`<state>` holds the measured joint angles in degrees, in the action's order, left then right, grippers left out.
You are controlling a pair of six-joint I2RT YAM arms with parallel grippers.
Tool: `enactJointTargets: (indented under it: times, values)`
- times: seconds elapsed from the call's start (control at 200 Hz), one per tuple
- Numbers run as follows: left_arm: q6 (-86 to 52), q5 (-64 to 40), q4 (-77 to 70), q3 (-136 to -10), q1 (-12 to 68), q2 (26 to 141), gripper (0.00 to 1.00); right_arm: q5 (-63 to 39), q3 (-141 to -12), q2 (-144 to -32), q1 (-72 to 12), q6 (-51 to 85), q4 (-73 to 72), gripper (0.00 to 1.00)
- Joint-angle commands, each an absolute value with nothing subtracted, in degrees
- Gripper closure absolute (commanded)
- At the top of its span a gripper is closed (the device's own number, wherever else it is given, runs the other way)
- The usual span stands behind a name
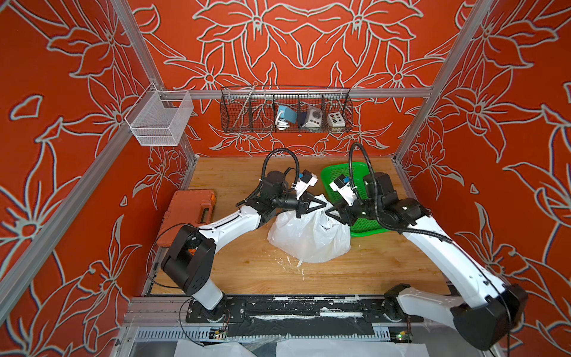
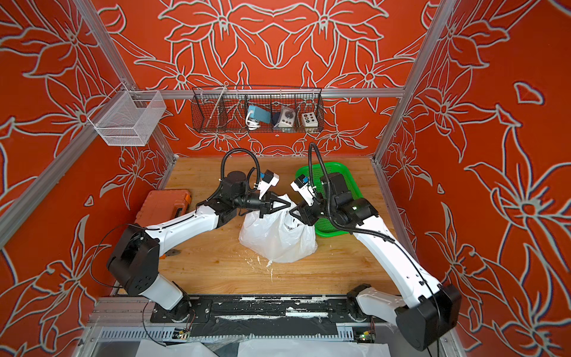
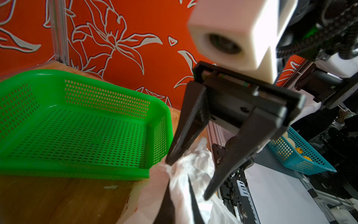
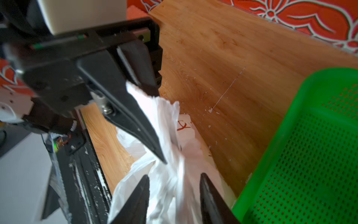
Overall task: Place the pears into plastic bags & tie knots
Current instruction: Tie the plastic bag at the center of the board.
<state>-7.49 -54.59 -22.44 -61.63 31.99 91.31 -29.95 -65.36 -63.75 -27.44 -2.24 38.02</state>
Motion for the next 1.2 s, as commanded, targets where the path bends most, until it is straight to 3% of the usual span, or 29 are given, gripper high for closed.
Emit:
enactJointTargets:
  times: [0.0, 0.335, 0.616, 1.046, 1.146, 1.196]
  values:
    - [-7.0, -52.9, -24.7, -60.8, 32.3, 90.3, 1.0, -26.4, -64.5, -57.6, -27.7, 1.2, 41.0, 0.53]
    - [-7.2, -52.5, -25.2, -60.4, 32.3, 88.5, 1.0, -30.9, -60.2, -55.7, -27.8, 6.8, 40.8, 0.58]
    - [-7.6, -53.4, -25.8, -59.5, 32.3, 86.5, 1.0, -27.3, -57.1, -57.9, -27.8, 8.4, 36.4, 0.55]
    - [-7.8, -54.4, -26.2, -57.7, 32.3, 85.7, 1.0, -31.8, -58.8, -57.6, -27.8, 11.9, 30.5, 0.54]
    - [-8.0, -54.4, -26.4, -57.6, 32.3, 85.6, 1.0, -32.4, -59.2, -58.5, -27.9, 12.3, 30.0, 0.65]
    - [-8.1, -54.4, -26.6, -57.6, 32.3, 85.6, 1.0, -32.8, -59.2, -58.9, -27.8, 12.4, 29.8, 0.79]
